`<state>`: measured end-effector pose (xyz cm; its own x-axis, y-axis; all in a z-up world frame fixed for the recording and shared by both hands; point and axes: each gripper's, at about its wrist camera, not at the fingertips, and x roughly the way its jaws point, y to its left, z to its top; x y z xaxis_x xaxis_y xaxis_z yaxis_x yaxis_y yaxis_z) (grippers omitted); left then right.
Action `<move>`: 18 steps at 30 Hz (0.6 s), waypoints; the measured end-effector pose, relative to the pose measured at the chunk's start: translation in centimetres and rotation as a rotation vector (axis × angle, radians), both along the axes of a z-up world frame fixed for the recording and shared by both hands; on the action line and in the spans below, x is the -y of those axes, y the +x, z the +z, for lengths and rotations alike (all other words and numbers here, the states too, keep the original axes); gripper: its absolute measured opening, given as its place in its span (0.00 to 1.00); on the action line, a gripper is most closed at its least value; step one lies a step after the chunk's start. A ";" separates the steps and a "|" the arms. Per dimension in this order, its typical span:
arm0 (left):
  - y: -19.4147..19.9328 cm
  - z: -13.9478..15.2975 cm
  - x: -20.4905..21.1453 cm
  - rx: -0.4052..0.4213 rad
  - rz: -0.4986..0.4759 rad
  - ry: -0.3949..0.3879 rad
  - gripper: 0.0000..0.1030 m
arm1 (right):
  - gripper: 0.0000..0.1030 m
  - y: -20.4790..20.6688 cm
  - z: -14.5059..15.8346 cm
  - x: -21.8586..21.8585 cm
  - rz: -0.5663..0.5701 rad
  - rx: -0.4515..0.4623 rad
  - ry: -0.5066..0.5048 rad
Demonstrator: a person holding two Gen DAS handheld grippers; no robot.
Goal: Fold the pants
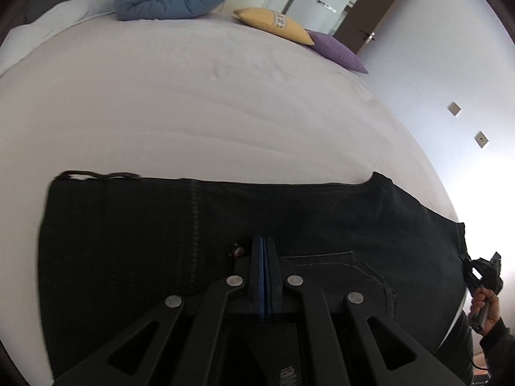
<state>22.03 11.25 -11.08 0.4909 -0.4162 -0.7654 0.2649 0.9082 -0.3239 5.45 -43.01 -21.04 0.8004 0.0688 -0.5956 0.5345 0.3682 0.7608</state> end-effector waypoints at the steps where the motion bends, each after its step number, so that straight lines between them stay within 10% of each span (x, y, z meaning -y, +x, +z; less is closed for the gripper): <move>1: -0.5 0.4 -0.1 0.012 0.018 0.024 0.05 | 0.00 -0.3 0.8 0.0 0.007 -0.020 -0.013; 5: -2.6 2.4 2.8 0.073 0.026 0.164 0.18 | 0.18 -3.3 5.0 -1.0 0.023 0.012 -0.124; 8: -4.2 3.9 6.1 0.105 -0.025 0.118 0.41 | 0.74 -6.6 7.0 -1.5 -0.047 0.068 -0.146; 18: -7.0 0.5 21.6 -0.012 -0.256 0.090 0.49 | 0.66 -10.5 2.6 1.2 -0.172 0.023 0.099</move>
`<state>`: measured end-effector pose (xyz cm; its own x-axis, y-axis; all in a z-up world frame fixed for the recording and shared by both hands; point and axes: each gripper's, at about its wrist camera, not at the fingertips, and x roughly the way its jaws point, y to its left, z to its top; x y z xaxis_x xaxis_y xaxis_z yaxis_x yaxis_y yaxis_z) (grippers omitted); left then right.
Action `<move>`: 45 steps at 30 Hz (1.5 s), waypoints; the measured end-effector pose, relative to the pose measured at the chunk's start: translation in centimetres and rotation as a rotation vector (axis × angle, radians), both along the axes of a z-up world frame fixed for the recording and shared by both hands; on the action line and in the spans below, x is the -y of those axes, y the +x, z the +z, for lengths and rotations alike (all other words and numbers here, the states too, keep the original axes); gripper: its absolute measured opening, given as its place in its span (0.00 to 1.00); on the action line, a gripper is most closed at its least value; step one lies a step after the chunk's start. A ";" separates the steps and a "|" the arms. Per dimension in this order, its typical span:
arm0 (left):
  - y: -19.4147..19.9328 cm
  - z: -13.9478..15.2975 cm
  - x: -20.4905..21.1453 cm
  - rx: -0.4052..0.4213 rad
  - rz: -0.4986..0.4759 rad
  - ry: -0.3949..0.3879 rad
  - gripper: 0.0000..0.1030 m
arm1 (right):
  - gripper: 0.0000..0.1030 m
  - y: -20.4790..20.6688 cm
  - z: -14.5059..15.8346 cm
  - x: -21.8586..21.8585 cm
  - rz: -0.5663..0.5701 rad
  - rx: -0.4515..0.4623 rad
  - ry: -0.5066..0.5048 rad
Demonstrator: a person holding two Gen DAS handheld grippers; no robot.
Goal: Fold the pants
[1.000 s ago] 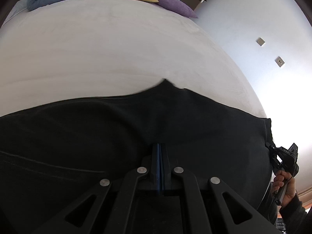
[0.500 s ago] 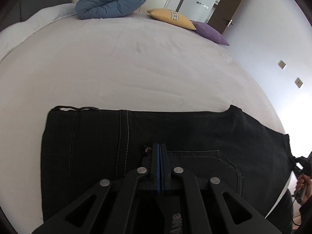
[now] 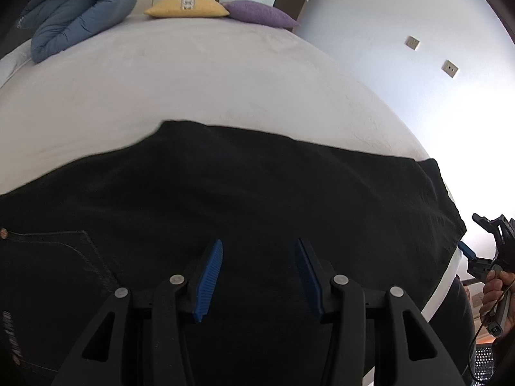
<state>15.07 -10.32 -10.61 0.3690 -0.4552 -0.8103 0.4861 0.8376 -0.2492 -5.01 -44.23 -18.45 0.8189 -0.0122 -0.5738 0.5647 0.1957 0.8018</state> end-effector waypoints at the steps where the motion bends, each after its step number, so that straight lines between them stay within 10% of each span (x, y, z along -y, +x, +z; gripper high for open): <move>1: -0.3 -0.6 0.5 -0.006 0.001 0.021 0.48 | 0.66 -0.1 -0.5 0.1 -0.007 0.016 0.020; 15: -0.4 -2.1 -1.0 -0.053 0.035 -0.026 0.42 | 0.37 1.2 -4.4 0.2 -0.092 0.215 0.288; 31: -0.7 -2.5 2.1 -0.038 0.027 0.006 0.42 | 0.11 3.9 -4.8 1.2 -0.123 0.199 0.227; 37: -0.6 -2.8 2.1 -0.038 0.024 -0.006 0.42 | 0.11 5.8 0.8 -0.5 -0.019 0.126 0.019; 45: -0.7 -3.0 1.8 -0.037 0.028 -0.024 0.42 | 0.11 15.4 8.2 -16.6 0.592 -0.042 -0.532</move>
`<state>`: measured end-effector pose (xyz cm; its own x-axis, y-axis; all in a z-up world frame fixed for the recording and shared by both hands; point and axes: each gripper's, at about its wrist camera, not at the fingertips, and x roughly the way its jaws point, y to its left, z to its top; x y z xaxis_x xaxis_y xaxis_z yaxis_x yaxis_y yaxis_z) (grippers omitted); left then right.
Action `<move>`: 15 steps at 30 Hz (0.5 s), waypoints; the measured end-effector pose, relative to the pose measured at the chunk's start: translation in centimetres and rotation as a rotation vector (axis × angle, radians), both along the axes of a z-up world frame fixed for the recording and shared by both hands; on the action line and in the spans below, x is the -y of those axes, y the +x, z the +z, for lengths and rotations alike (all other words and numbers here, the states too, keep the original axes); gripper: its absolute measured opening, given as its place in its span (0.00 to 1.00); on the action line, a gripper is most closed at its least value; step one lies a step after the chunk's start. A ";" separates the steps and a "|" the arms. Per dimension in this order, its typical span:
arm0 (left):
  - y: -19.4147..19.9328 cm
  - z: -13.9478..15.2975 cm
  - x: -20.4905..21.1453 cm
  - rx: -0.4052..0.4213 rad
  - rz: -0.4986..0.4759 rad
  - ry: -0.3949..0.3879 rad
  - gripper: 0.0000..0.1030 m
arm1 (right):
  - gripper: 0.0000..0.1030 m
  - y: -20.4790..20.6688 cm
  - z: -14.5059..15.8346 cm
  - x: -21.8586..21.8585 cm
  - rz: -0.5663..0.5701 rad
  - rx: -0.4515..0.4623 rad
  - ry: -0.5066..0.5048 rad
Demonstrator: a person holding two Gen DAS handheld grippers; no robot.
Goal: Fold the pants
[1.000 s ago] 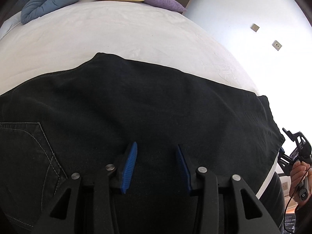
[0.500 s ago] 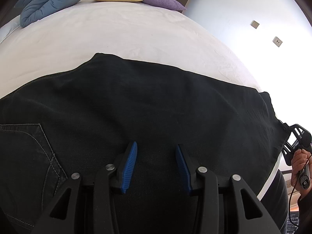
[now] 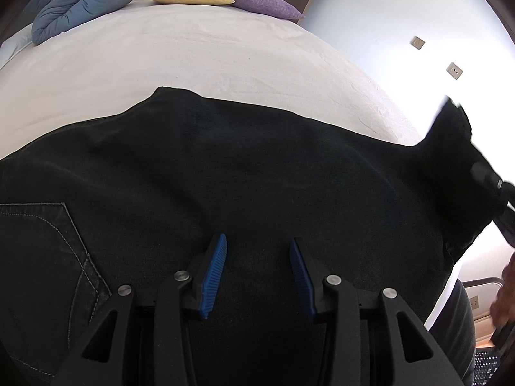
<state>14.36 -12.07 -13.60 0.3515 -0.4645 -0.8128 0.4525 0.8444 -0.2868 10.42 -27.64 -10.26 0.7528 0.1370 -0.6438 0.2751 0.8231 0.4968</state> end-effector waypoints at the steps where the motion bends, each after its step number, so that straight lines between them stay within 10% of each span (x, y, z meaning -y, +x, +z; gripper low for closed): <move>1: 0.0 0.0 -0.1 -0.001 0.000 -0.003 0.42 | 0.11 0.9 -0.7 -1.8 0.045 -0.037 -0.037; 6: 0.1 -0.1 -0.6 -0.009 0.001 -0.009 0.41 | 0.11 4.0 -6.4 -5.4 0.120 -0.210 -0.148; 12: 0.5 0.7 -0.9 -0.027 0.039 -0.012 0.42 | 0.11 2.1 -6.1 -7.4 0.165 -0.200 -0.283; 15: 0.9 1.7 -1.1 -0.083 0.069 -0.088 0.66 | 0.11 1.2 -4.5 -7.8 0.152 -0.161 -0.294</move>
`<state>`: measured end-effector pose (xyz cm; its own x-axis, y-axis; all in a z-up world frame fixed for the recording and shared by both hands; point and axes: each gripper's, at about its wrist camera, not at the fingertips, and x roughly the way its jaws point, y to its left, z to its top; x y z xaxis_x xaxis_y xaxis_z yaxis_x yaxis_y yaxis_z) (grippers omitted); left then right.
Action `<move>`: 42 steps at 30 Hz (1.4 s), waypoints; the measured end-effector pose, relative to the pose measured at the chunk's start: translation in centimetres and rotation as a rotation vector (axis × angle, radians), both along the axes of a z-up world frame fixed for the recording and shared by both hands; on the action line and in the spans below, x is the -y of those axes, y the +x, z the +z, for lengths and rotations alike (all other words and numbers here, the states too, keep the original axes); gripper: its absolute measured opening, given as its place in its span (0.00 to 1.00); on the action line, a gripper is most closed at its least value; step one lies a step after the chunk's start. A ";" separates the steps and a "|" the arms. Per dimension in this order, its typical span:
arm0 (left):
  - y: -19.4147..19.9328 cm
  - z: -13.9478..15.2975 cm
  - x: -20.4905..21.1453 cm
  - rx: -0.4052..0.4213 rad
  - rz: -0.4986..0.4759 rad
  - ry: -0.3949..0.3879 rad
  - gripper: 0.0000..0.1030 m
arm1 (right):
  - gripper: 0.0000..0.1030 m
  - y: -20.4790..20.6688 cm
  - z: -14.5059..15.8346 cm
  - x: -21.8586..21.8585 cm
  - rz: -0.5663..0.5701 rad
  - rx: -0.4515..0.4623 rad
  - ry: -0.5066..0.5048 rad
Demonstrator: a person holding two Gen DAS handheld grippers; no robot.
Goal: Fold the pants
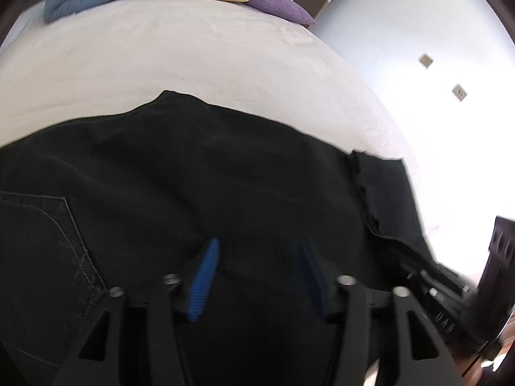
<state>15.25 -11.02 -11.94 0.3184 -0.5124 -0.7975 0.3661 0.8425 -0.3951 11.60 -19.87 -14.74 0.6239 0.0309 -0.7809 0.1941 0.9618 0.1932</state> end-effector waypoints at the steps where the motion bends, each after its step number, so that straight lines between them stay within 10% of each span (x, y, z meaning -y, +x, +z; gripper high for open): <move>1: 0.0 0.4 -0.1 -0.014 0.012 -0.037 0.80 | 0.11 -0.4 0.6 -0.4 0.004 0.017 -0.018; 13: 2.0 1.9 -0.3 -0.253 0.017 -0.395 0.98 | 0.11 -3.6 5.6 -6.6 0.125 0.069 -0.193; 16: 2.5 0.8 -0.5 -0.304 0.010 -0.377 0.95 | 0.11 -3.7 5.9 -8.4 0.160 0.072 -0.205; 18: 2.7 -0.5 -1.0 -0.351 0.022 -0.371 0.76 | 0.11 -4.0 6.4 -9.5 0.191 0.080 -0.217; 20: 3.0 -1.3 -1.5 -0.380 0.024 -0.355 0.22 | 0.11 -4.8 6.8 -10.2 0.217 0.086 -0.229; 21: 3.1 -1.5 -1.7 -0.387 0.016 -0.347 0.16 | 0.11 -4.8 6.9 -10.8 0.230 0.086 -0.231; 42: 7.7 2.5 -5.8 -0.184 -0.147 0.020 0.09 | 0.11 -1.9 5.6 -18.3 0.419 -0.003 -0.132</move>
<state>22.96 -5.22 -9.39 0.0899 -0.5260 -0.8457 0.4092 0.7937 -0.4501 9.68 -1.60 -9.15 0.5763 0.1800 -0.7972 -0.2172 0.9741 0.0630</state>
